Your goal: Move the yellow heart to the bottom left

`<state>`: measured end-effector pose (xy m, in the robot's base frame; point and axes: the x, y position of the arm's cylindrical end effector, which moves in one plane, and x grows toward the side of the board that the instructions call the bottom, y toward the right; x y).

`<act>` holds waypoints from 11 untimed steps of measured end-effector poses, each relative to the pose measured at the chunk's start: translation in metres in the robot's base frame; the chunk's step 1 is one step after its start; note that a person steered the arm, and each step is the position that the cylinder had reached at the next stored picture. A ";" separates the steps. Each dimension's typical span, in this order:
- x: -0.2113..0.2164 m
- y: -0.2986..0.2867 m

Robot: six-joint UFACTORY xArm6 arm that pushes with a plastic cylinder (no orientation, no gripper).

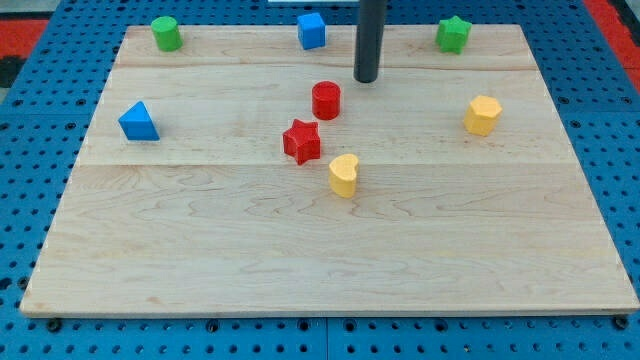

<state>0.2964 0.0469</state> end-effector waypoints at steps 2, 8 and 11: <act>0.031 -0.004; 0.241 -0.065; 0.209 -0.211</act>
